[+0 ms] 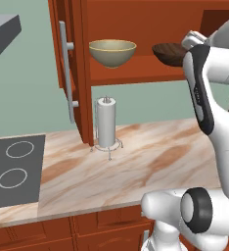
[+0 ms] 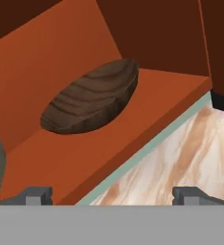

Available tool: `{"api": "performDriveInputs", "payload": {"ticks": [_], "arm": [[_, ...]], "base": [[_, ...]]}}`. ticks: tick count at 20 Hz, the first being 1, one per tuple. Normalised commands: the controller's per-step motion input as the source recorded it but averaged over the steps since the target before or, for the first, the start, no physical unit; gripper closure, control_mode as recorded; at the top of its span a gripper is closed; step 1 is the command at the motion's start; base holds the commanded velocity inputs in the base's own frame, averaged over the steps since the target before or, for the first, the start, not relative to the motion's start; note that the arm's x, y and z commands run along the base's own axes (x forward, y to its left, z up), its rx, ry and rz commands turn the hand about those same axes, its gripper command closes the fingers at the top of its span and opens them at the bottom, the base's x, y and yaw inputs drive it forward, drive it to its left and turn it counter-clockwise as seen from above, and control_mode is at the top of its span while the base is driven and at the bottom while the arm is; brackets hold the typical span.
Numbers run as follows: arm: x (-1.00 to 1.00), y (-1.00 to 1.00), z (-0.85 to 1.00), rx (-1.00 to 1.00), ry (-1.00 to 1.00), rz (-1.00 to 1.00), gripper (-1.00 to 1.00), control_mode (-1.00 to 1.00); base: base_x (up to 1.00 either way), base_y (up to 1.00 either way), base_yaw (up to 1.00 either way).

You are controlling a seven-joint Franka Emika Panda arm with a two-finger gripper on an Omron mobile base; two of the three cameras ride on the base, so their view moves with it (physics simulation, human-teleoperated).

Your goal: Pick up the bowls from the cabinet and place each bowl in front of a stool on the dining counter.

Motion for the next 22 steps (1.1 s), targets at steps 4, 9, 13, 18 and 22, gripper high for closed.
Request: {"api": "performDriveInputs", "payload": {"ticks": [4,9,13,18,22], "arm": [[0.44,-0.04,-0.13,0.04,0.09,0.0,-1.0,-1.0],[0.67,-0.06,-0.04,0.04,0.04,0.0,-1.0,-1.0],[0.63,-0.19,0.0,0.03,0.02,0.0,-1.0,-1.0],[0.42,-0.31,-0.03,0.02,0.04,0.0,-1.0,-1.0],[0.34,-0.23,-0.19,0.0,0.05,0.0,-1.0,-1.0]], "base": [[0.0,0.0,0.0],[0.0,0.0,0.0],[0.0,0.0,0.0],[0.0,0.0,0.0],[0.0,0.0,0.0]]}}
